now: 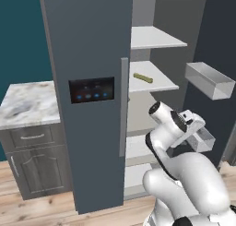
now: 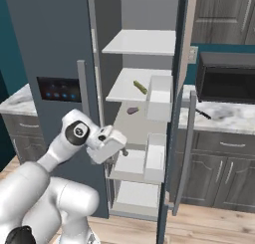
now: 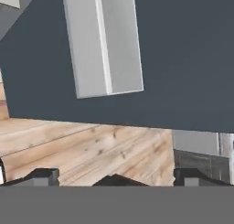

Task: Retrieve the butter from the fridge and place it on a plate on the dining table. Then retrieve the butter knife by the fridge and place it near the plate.

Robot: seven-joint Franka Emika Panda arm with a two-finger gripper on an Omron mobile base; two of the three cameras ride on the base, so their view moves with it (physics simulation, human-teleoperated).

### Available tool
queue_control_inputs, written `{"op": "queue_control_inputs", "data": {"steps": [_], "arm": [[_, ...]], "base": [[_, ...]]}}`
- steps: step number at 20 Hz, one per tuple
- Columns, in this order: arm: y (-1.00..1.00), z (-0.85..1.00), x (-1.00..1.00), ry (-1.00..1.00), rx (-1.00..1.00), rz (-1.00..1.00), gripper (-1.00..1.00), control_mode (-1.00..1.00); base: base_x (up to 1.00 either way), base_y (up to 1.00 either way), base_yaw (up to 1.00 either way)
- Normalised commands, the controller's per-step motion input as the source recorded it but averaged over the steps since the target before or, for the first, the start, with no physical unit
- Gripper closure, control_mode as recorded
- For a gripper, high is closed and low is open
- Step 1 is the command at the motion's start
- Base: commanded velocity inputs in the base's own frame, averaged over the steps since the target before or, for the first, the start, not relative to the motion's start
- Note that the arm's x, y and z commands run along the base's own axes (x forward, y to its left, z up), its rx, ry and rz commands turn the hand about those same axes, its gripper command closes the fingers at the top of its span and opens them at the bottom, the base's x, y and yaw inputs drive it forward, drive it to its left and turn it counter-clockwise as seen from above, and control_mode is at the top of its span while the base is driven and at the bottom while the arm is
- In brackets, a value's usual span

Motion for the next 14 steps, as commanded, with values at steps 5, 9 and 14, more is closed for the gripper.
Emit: {"op": "queue_control_inputs", "data": {"steps": [5,9,14], "arm": [[1.00,0.00,0.34,-0.24,0.48,-0.29,-1.00,-1.00],[0.83,-0.03,0.13,-0.26,0.60,-0.23,-1.00,-1.00],[-0.29,-0.04,-0.05,0.00,0.51,-0.01,-1.00,-1.00]], "base": [[0.00,0.00,0.00],[0.00,0.00,0.00],[0.00,0.00,0.00]]}}
